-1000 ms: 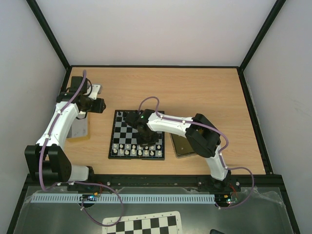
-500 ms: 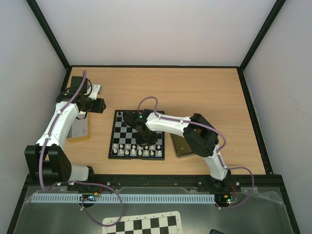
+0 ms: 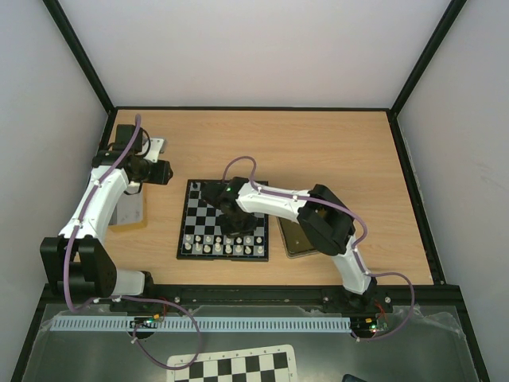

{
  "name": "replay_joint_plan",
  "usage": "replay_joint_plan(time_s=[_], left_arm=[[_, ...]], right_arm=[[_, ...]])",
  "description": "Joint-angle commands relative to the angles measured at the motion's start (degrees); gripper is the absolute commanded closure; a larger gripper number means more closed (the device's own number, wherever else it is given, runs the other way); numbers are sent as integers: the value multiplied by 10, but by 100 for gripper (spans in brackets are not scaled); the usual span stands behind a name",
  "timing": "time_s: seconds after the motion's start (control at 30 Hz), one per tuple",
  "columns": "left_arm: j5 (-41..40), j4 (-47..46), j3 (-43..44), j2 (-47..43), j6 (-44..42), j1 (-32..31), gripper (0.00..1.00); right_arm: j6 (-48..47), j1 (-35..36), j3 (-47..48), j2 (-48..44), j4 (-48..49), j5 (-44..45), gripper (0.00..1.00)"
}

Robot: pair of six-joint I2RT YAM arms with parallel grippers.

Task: Set up the chess pieces on the board
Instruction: Place the chess piece on the chessboard, then reset both arms

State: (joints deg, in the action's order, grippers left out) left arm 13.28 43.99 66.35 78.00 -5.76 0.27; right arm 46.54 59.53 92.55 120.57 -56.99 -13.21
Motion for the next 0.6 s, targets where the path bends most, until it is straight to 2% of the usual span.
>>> replay_joint_plan(time_s=[0.0,0.57], left_arm=[[6,0,1,3,1,-2,53],[6,5,4,2,0,-2,53]], right_arm=[[-12,-12,20,13,-23,20,78],[-31,-35,65,26,-40,42,80]])
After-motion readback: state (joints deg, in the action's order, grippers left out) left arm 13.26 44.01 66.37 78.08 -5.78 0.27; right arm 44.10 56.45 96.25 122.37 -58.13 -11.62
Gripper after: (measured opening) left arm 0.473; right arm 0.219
